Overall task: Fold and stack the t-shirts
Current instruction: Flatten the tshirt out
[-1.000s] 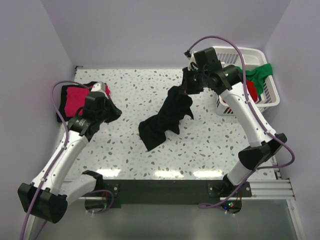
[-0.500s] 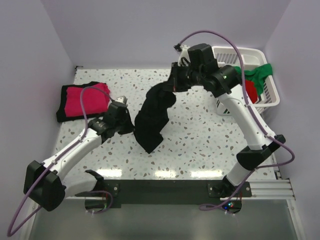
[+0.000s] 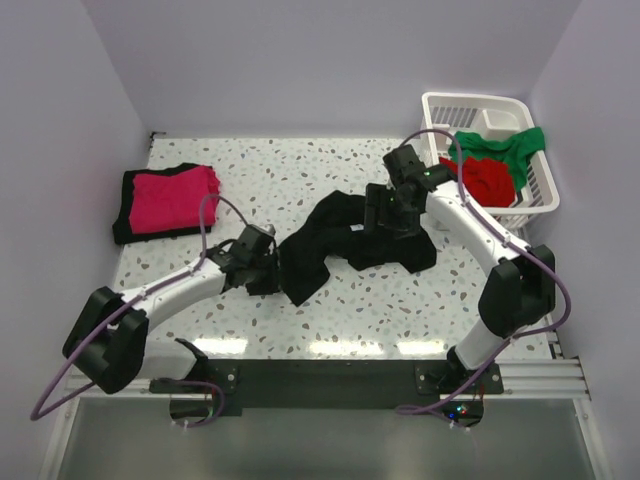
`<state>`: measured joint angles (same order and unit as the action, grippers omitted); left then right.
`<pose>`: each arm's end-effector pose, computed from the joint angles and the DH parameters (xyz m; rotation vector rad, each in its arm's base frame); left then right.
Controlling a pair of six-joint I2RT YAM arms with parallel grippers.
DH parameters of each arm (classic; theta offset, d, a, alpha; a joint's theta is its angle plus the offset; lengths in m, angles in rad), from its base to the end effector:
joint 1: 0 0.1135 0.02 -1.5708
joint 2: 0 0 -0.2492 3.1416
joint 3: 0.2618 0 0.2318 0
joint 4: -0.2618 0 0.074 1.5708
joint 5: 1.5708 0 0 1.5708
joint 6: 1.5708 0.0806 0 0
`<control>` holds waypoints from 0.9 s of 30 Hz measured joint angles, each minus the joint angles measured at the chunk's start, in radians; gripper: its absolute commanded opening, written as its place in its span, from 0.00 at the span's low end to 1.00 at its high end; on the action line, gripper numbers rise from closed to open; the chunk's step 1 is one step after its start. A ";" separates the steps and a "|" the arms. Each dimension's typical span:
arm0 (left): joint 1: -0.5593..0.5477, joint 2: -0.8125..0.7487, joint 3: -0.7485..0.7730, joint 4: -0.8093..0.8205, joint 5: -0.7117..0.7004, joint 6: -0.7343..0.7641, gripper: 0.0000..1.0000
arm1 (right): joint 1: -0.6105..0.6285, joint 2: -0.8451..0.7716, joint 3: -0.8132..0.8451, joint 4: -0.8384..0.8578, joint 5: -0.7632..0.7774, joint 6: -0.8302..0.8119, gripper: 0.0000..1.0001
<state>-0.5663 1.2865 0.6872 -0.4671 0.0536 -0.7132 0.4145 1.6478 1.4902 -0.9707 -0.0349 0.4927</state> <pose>0.2032 -0.1343 0.1407 -0.1814 2.7226 -0.4784 0.3063 0.1378 0.2464 0.0964 2.7402 0.3133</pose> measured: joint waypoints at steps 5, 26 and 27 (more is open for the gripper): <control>-0.084 0.097 0.027 0.020 0.018 0.000 0.56 | 0.003 0.000 -0.042 0.027 -0.024 0.020 0.82; -0.146 0.395 0.253 0.051 -0.116 0.000 0.00 | 0.003 -0.085 -0.155 0.108 -0.101 0.058 0.82; -0.148 0.398 0.257 0.053 -0.121 -0.002 0.00 | 0.003 -0.085 -0.158 0.113 -0.111 0.058 0.81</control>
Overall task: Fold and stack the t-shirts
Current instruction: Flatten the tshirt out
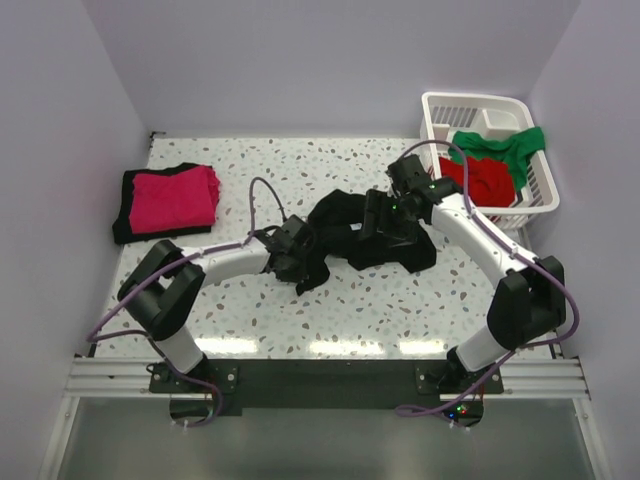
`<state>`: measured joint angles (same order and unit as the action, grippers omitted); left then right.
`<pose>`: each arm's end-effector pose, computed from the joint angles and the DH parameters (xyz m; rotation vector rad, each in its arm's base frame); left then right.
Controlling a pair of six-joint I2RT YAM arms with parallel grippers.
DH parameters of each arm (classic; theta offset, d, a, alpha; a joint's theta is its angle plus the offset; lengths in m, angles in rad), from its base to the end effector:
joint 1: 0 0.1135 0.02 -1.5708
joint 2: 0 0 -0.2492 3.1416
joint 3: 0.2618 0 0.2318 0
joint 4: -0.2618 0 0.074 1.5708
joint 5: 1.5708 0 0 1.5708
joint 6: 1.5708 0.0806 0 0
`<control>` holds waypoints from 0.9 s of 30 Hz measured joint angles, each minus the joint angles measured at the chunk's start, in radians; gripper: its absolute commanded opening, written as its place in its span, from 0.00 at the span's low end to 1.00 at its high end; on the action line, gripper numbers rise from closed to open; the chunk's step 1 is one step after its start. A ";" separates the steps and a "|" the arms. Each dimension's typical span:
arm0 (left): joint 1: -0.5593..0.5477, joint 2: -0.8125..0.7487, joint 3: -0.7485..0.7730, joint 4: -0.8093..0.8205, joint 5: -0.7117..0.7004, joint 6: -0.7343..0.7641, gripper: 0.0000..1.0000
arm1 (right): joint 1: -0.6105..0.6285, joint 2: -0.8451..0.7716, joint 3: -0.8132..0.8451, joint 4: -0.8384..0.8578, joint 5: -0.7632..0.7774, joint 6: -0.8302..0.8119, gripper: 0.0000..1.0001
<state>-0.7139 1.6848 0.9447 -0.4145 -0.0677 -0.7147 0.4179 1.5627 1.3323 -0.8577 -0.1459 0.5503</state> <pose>0.2428 -0.2032 0.1132 -0.0209 2.7667 -0.3119 0.2886 0.1410 0.2338 0.1321 2.7367 0.4910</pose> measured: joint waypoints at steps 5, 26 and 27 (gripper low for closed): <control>-0.010 -0.005 0.001 -0.001 -0.044 0.001 0.00 | 0.009 0.004 -0.017 0.025 -0.037 -0.013 0.80; 0.170 -0.529 -0.109 -0.303 -0.176 -0.004 0.00 | 0.293 0.411 0.312 0.055 -0.028 -0.095 0.81; 0.171 -0.534 -0.109 -0.310 -0.177 -0.004 0.00 | 0.297 0.444 0.325 0.053 -0.020 -0.097 0.81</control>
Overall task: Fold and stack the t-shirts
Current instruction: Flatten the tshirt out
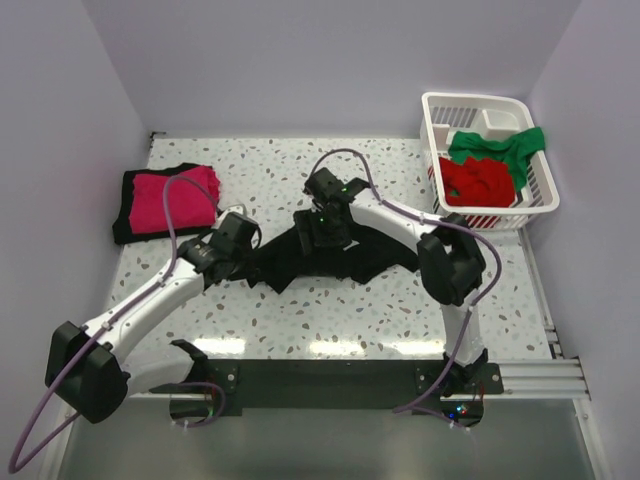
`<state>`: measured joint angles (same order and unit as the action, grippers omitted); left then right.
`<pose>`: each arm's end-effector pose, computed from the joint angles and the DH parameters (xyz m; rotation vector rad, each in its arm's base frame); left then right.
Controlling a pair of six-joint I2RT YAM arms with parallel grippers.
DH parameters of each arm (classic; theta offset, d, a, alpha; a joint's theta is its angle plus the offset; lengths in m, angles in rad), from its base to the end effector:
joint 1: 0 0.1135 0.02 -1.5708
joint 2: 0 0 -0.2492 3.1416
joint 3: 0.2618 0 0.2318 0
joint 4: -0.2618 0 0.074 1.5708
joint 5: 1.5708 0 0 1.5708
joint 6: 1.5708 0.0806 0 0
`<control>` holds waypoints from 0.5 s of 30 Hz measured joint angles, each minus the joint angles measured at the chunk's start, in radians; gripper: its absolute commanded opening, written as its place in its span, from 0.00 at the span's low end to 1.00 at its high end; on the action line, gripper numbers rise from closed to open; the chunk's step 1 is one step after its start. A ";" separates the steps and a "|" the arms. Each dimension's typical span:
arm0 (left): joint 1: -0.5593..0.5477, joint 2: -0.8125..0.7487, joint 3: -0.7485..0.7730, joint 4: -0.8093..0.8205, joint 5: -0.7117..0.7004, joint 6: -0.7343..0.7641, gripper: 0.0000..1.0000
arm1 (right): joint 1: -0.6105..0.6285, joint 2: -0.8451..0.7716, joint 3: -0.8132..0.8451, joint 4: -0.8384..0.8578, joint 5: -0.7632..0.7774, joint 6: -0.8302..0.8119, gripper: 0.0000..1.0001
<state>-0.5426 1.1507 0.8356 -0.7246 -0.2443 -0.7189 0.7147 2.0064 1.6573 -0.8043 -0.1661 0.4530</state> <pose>0.2044 -0.1005 0.1974 -0.3115 2.5509 -0.1573 0.3072 0.2842 0.1789 -0.4197 2.8059 0.5282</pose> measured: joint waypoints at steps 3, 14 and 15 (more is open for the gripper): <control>0.005 -0.008 0.000 -0.009 -0.001 0.000 0.00 | 0.012 0.072 0.002 -0.009 0.018 -0.007 0.54; 0.135 0.010 0.056 -0.042 -0.018 0.079 0.00 | 0.003 0.068 -0.042 -0.069 0.073 -0.020 0.00; 0.163 0.019 0.083 -0.050 -0.016 0.095 0.00 | -0.008 0.043 -0.042 -0.082 0.080 -0.020 0.00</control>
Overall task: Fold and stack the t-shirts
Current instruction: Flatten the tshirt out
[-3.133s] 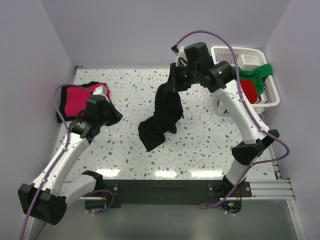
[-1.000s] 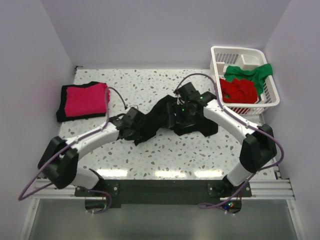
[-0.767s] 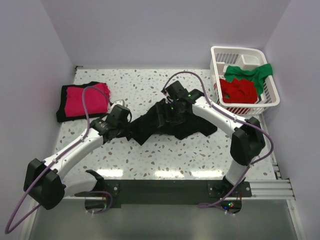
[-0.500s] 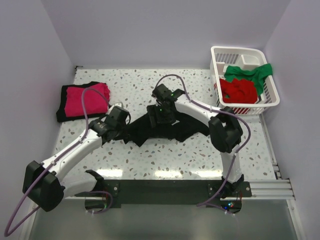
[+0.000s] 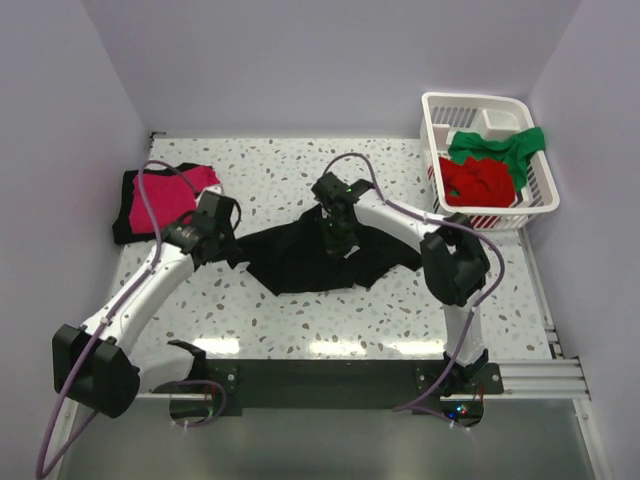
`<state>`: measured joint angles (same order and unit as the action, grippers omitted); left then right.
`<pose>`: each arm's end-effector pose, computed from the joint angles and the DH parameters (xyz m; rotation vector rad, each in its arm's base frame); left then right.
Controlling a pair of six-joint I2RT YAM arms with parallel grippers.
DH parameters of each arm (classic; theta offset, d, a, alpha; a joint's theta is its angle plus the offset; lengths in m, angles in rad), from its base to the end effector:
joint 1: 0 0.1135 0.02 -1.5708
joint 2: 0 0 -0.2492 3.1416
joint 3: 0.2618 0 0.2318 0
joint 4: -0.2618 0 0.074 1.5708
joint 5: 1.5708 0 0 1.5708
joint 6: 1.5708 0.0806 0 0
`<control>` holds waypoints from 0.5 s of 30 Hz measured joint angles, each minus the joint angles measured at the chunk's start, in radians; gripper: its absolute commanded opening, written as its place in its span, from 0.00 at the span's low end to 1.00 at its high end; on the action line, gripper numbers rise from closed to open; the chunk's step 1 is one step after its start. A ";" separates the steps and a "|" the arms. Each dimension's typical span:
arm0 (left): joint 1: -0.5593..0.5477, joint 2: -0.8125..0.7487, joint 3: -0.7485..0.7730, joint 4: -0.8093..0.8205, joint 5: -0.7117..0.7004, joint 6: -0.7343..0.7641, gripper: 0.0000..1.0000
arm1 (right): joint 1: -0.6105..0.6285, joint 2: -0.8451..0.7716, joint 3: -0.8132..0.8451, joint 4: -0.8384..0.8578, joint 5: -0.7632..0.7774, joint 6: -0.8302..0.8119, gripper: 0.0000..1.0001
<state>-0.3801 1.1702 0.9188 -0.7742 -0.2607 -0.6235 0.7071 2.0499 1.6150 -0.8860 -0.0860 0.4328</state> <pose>0.2244 -0.0673 0.2155 -0.4011 2.5119 -0.0497 0.3006 0.2660 0.1452 -0.4208 2.9318 0.3080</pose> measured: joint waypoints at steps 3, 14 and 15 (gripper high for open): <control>0.077 0.033 0.106 -0.001 0.001 0.048 0.00 | -0.044 -0.110 0.000 -0.032 0.033 -0.002 0.00; 0.177 0.049 0.331 0.005 0.074 0.120 0.00 | -0.134 -0.362 -0.149 -0.053 0.103 -0.006 0.47; 0.180 0.049 0.333 0.005 0.079 0.120 0.00 | -0.130 -0.354 -0.192 -0.049 0.101 -0.001 0.59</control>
<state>-0.2005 1.2190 1.2518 -0.7692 -0.1818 -0.5034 0.5766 1.6955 1.4227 -0.9352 0.0151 0.4320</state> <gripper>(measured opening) 0.031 0.433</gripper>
